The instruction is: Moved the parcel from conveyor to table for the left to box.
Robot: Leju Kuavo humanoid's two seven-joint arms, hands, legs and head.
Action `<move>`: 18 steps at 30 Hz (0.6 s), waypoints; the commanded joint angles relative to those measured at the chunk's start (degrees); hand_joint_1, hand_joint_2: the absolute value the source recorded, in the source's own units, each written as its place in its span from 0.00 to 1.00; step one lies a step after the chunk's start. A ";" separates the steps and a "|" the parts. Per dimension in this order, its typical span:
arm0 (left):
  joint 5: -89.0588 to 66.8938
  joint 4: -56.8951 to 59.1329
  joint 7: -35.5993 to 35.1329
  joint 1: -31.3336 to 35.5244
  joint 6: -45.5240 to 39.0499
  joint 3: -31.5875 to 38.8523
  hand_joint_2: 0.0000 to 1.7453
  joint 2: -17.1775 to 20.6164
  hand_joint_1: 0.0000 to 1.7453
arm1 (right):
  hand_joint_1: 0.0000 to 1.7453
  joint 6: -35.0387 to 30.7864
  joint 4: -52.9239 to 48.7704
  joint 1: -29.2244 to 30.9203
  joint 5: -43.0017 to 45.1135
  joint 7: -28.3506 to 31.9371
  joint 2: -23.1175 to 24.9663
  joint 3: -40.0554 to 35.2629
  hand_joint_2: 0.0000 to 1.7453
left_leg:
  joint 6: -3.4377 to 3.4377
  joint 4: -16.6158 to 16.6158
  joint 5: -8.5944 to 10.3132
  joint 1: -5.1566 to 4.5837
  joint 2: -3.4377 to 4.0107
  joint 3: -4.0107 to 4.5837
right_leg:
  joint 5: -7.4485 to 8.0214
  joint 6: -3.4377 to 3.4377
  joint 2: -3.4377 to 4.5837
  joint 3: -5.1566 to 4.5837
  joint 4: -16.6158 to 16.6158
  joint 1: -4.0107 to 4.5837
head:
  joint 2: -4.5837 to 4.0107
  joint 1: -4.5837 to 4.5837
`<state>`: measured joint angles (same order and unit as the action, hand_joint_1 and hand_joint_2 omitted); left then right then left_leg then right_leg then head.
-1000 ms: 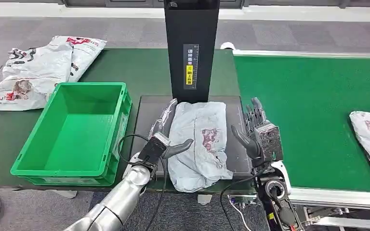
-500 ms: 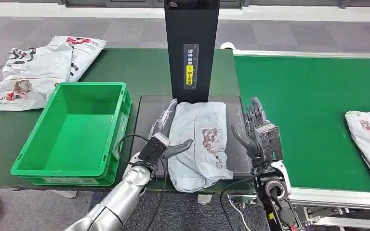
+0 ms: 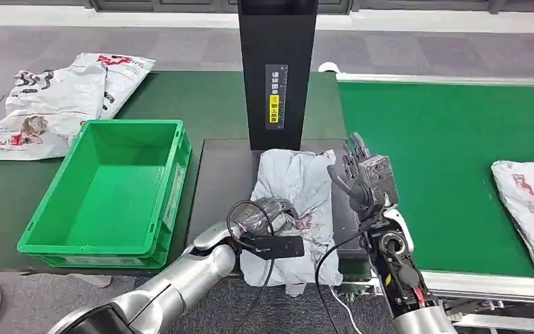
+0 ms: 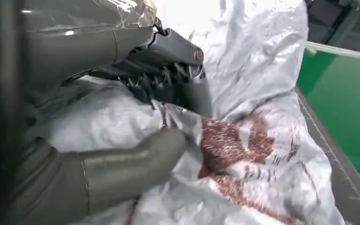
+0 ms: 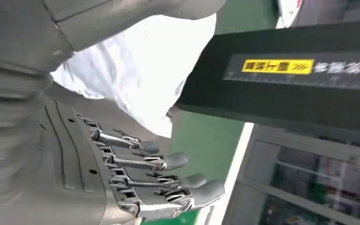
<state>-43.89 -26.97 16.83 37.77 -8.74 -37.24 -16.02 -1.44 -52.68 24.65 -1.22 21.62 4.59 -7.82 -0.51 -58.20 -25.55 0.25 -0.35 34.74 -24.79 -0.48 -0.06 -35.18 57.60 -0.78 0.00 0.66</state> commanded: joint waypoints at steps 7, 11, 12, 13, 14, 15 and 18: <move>-2.84 7.36 -0.27 0.08 0.14 -2.73 1.00 1.42 1.00 | 0.00 0.26 4.34 1.13 -0.85 -0.60 0.47 2.56 1.00 | -0.02 0.20 -0.01 -0.01 0.18 -0.31 | 0.01 0.05 0.15 0.23 -0.17 0.00 | 0.00 0.02; -3.48 6.92 0.08 0.01 -1.49 -0.82 1.00 1.27 1.00 | 0.00 0.32 3.58 0.95 -1.09 -0.84 0.60 2.85 1.00 | -0.01 0.20 -0.01 -0.01 0.18 -0.31 | 0.01 0.05 0.16 0.22 -0.17 0.00 | 0.02 0.00; -3.46 6.91 0.08 0.14 -1.36 -0.76 1.00 1.27 1.00 | 0.00 0.32 3.55 0.98 -1.10 -0.85 0.56 2.87 1.00 | -0.02 0.11 -0.03 0.01 0.15 -0.24 | 0.00 0.04 0.13 0.18 -0.11 0.02 | 0.00 0.00; -3.31 6.42 0.39 0.09 -3.01 0.39 1.00 1.22 1.00 | 0.00 0.35 3.48 1.05 -1.14 -0.92 0.51 2.91 1.00 | -0.02 0.21 -0.01 -0.01 0.20 -0.34 | 0.02 0.06 0.17 0.26 -0.19 0.01 | 0.00 0.02; -3.00 5.76 0.84 0.08 -4.77 1.07 1.00 1.27 1.00 | 0.00 0.37 3.45 1.12 -1.14 -0.92 0.44 2.90 1.00 | -0.02 0.11 -0.02 0.01 0.14 -0.23 | 0.00 0.04 0.12 0.17 -0.11 0.02 | 0.00 0.00; -2.36 5.27 1.41 0.20 -6.07 2.05 1.00 1.22 1.00 | 0.00 0.39 3.44 1.20 -1.14 -0.94 0.32 2.86 1.00 | -0.02 0.20 -0.01 0.01 0.18 -0.32 | 0.02 0.05 0.16 0.25 -0.20 0.03 | 0.00 0.00; -0.75 1.50 2.94 0.75 -14.25 5.15 1.00 1.44 1.00 | 0.00 0.20 3.64 1.45 -0.91 -1.09 0.18 3.07 1.00 | -0.01 0.07 -0.02 0.00 0.14 -0.17 | 0.00 0.04 0.12 0.11 -0.07 0.01 | 0.00 0.00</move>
<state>-46.71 -23.96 17.90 38.93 -13.49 -38.27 -16.09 -1.27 -50.93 24.67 -2.40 21.16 4.59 -7.34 -0.52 -58.19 -25.56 0.25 -0.33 34.66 -24.81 -0.46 -0.03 -35.14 57.60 -0.77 0.00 0.66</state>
